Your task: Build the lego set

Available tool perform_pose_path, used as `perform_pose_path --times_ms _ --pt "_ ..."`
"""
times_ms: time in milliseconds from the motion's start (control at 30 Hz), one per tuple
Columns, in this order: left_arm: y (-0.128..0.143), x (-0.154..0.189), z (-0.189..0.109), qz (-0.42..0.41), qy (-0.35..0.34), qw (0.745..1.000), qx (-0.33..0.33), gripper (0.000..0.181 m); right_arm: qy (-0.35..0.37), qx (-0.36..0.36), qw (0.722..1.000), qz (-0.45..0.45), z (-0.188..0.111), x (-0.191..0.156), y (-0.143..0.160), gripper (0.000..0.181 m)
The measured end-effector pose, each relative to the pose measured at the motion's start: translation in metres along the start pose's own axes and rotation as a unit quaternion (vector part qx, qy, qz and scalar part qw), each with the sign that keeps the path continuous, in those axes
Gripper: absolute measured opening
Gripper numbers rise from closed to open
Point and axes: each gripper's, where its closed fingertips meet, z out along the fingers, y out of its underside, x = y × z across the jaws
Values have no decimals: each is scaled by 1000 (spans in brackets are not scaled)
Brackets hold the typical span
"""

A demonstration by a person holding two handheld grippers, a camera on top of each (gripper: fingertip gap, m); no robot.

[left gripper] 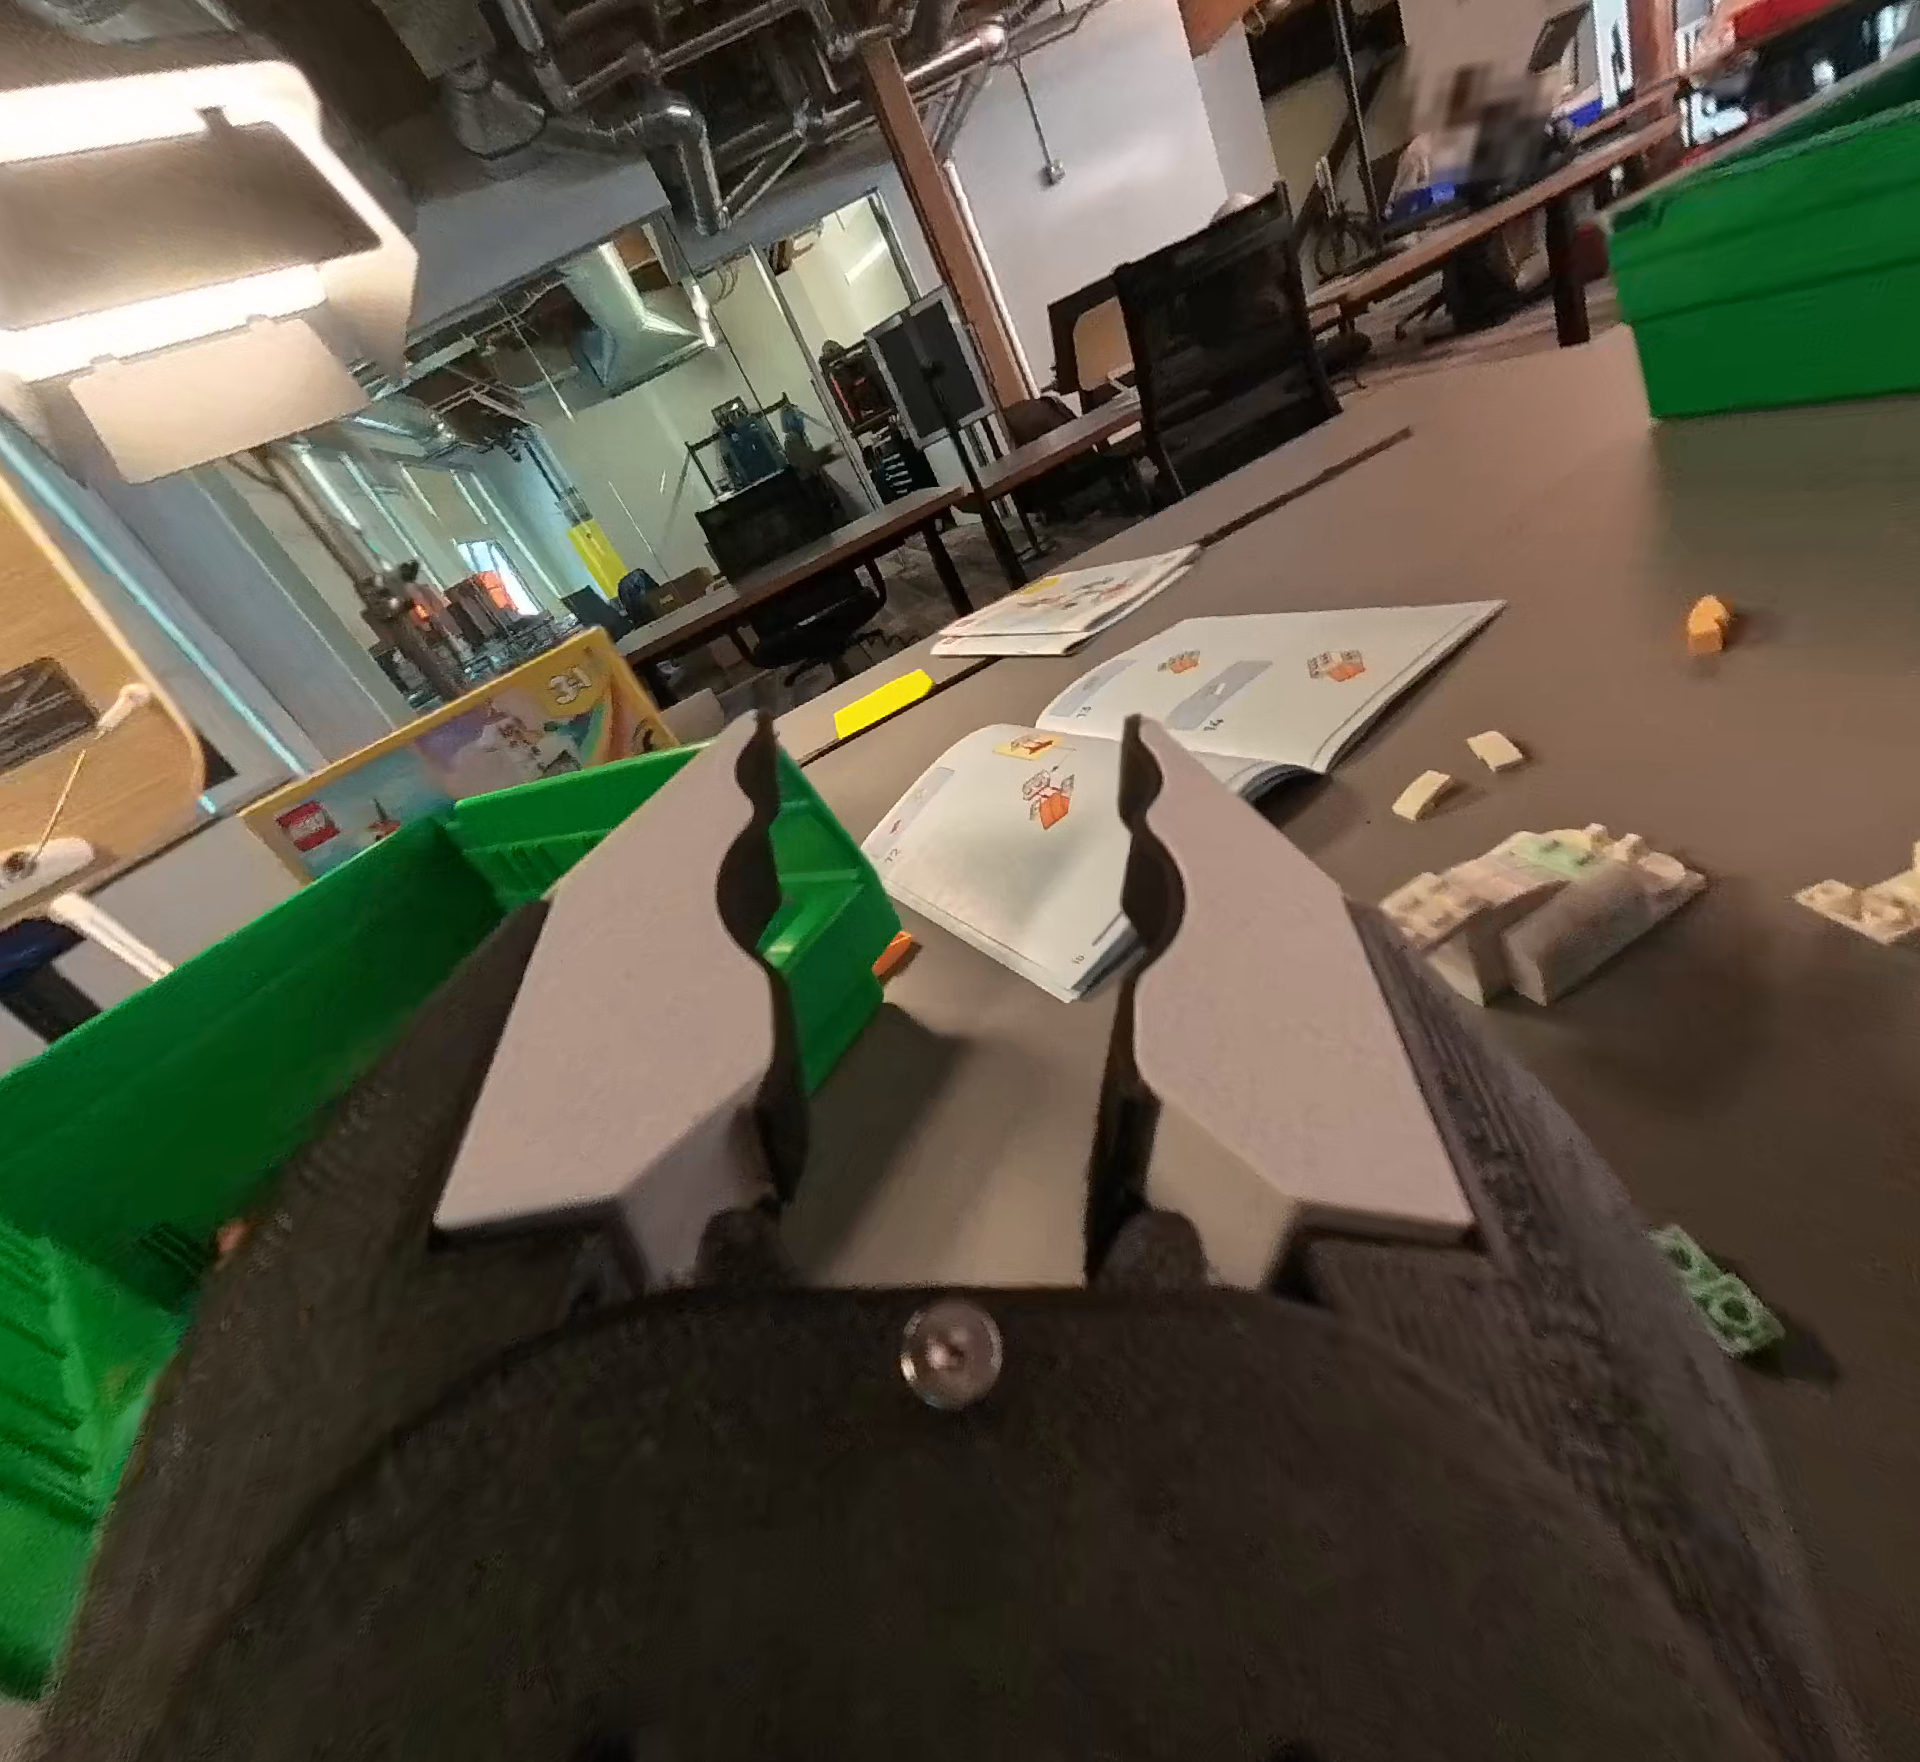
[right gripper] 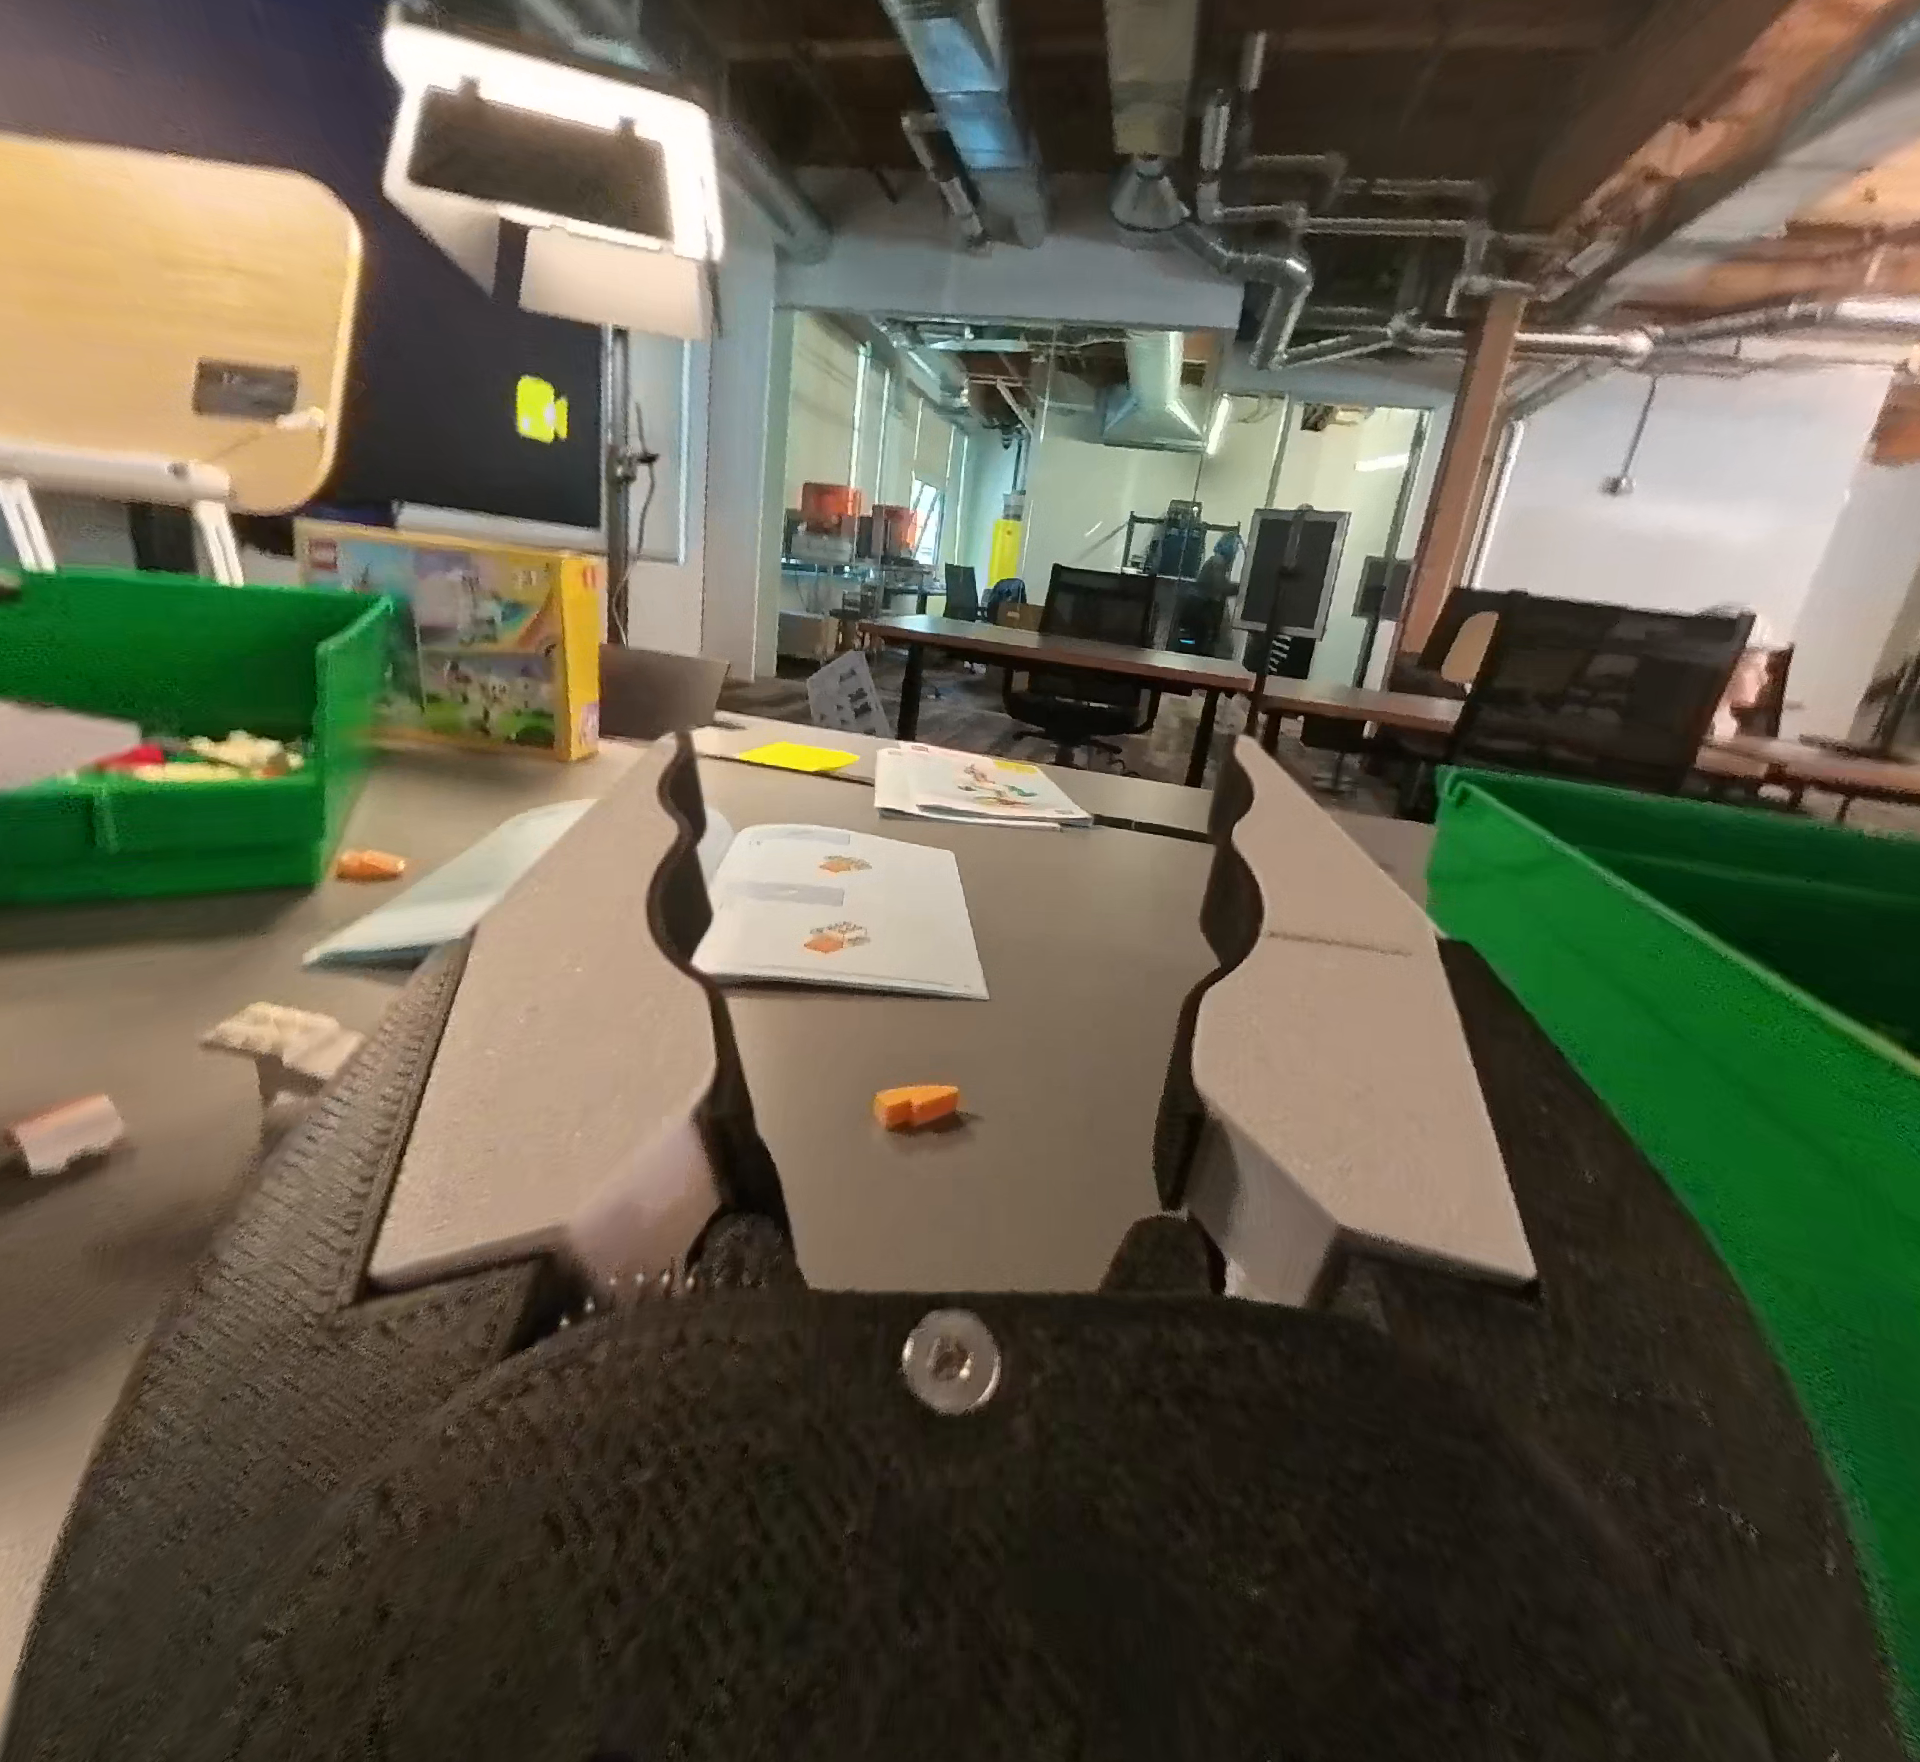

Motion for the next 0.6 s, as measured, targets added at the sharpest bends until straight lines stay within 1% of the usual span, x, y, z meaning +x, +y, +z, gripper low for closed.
perform_pose_path --times_ms 67,133,233,367,433,533,600 --pt "1 -8 0 -25 -12 1000 -1 66 10 7 999 32 4 6 1 97" --pt "3 -9 1 -49 -6 999 -5 69 18 12 999 44 4 11 0 98" --pt "3 -7 0 -55 5 998 -5 69 34 24 997 62 -1 20 -2 97" --pt "-4 -3 -7 -27 3 1000 10 66 67 38 991 108 -9 38 -3 96" --pt "-4 3 -8 0 10 1000 13 65 76 48 986 137 -14 46 -4 92" --pt "10 11 -2 47 13 998 -31 67 77 54 979 179 -20 52 -3 92" --pt "10 18 -2 74 19 997 -33 67 75 53 978 185 -20 52 -3 92"
